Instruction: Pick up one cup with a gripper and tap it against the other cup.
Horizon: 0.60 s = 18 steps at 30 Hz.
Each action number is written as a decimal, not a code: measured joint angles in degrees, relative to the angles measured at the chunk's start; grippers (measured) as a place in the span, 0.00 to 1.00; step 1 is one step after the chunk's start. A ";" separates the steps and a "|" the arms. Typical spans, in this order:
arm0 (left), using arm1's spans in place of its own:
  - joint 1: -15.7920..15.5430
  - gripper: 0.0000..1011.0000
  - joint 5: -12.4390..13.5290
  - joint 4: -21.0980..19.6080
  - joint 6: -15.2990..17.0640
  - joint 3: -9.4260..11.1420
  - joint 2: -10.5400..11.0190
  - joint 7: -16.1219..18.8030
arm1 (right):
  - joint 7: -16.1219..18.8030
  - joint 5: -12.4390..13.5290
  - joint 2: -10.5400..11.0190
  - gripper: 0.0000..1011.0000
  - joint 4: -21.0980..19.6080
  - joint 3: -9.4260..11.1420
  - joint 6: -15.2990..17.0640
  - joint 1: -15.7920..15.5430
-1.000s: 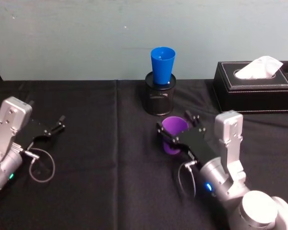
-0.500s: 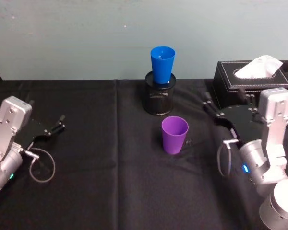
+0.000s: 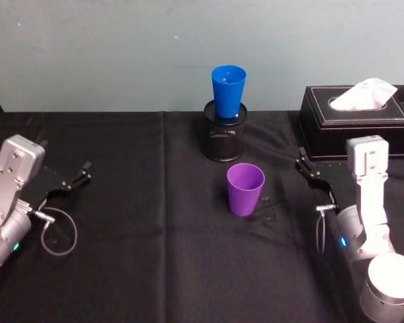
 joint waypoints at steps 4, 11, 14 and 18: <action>0.00 0.99 0.00 0.00 0.00 0.00 0.00 0.00 | 0.06 0.24 0.07 0.99 -0.23 -0.01 -0.02 -0.09; 0.00 0.99 0.00 0.00 0.00 0.00 0.00 0.00 | 0.23 0.51 0.13 0.99 -0.49 -0.02 -0.06 -0.18; 0.00 0.99 0.00 0.00 0.00 0.00 0.00 0.00 | 0.27 0.60 0.14 0.99 -0.53 -0.02 -0.06 -0.20; 0.00 0.99 0.00 0.00 0.00 0.00 0.00 0.00 | 0.33 0.73 0.16 0.99 -0.59 -0.02 -0.06 -0.22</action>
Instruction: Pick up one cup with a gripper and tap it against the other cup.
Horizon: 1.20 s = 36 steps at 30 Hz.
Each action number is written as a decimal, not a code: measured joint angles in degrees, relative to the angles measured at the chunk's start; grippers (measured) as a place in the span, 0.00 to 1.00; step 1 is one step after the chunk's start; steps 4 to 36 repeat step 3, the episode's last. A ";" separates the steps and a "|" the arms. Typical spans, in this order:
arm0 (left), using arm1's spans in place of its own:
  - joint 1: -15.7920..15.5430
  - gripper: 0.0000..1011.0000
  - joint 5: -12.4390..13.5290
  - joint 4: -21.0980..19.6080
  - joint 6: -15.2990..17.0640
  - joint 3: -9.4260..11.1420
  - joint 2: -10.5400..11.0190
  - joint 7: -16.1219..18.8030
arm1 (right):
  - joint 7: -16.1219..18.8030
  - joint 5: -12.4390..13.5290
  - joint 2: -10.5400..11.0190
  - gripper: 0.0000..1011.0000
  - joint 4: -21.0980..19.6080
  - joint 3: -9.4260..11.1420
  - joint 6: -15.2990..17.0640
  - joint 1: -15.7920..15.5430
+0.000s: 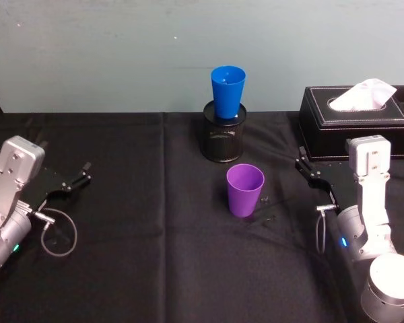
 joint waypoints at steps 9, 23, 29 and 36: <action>0.00 0.99 0.00 0.00 0.00 0.00 0.00 0.00 | 0.06 0.05 0.02 0.99 -0.07 0.00 0.00 -0.02; 0.00 0.99 0.00 0.00 0.00 0.00 0.00 0.00 | 0.06 0.05 0.02 0.99 -0.07 0.00 0.00 -0.02; 0.00 0.99 0.00 0.00 0.00 0.00 0.00 0.00 | 0.06 0.05 0.02 0.99 -0.07 0.00 0.00 -0.02; 0.00 0.99 0.00 0.00 0.00 0.00 0.00 0.00 | 0.06 0.05 0.02 0.99 -0.07 0.00 0.00 -0.02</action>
